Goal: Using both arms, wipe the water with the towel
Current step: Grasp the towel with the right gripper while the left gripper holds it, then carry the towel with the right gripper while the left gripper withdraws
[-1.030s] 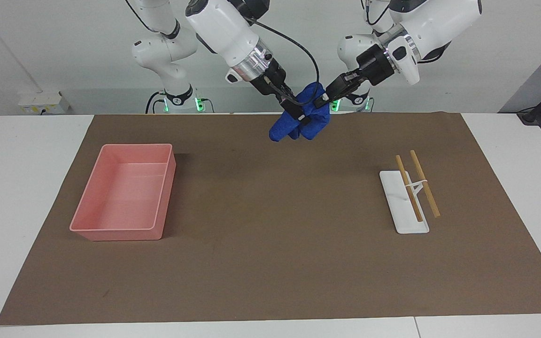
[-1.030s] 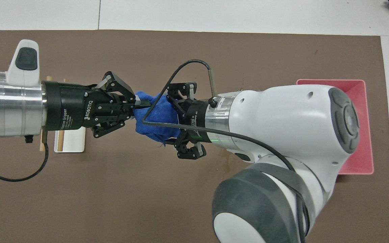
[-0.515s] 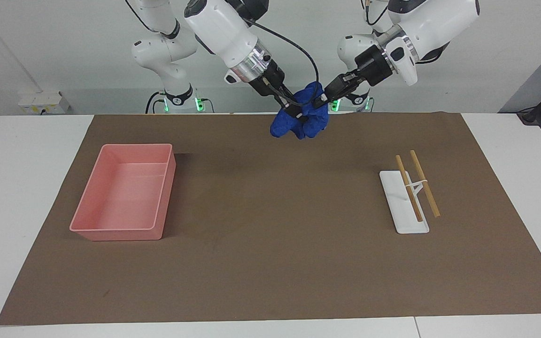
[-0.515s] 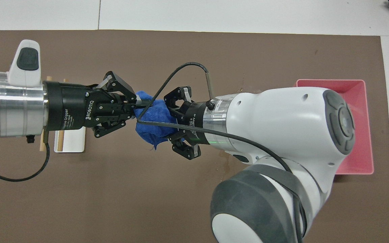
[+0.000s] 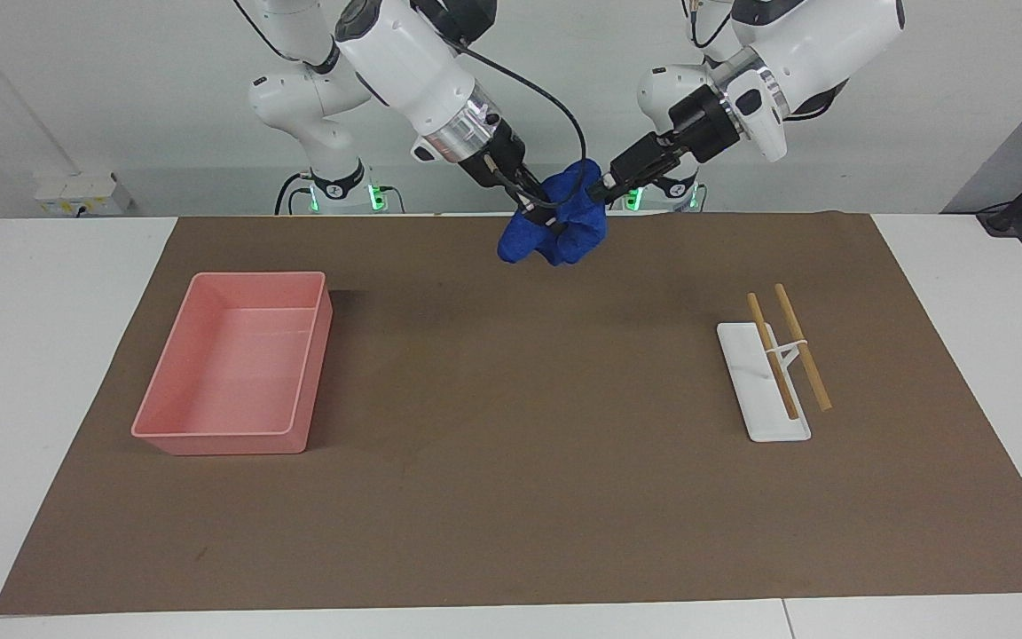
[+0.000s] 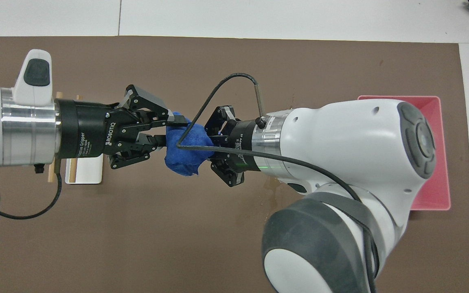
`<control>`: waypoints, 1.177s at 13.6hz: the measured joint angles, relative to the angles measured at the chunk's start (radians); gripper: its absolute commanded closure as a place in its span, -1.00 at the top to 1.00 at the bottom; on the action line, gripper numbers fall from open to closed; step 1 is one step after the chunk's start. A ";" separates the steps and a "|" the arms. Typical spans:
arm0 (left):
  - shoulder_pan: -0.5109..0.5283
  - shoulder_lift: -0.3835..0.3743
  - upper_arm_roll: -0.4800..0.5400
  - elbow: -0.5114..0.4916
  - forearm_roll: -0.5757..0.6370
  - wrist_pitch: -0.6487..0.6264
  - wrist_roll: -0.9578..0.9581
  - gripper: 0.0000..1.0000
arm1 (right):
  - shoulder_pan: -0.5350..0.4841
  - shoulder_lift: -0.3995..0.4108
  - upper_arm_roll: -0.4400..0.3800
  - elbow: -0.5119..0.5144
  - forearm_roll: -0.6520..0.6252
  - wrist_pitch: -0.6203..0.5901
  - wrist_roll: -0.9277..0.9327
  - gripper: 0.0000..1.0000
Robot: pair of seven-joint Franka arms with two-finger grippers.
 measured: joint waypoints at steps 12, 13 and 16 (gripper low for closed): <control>0.085 0.001 0.024 -0.031 0.619 -0.015 0.248 1.00 | 0.037 -0.274 0.010 -0.497 -0.432 -0.129 -0.209 -1.00; 0.104 0.001 0.027 -0.033 0.652 -0.035 0.313 1.00 | 0.040 -0.295 0.010 -0.536 -0.467 -0.115 -0.236 -1.00; 0.132 0.001 0.029 -0.033 0.737 -0.089 0.457 1.00 | 0.072 -0.314 0.012 -0.651 -0.536 -0.022 -0.274 -1.00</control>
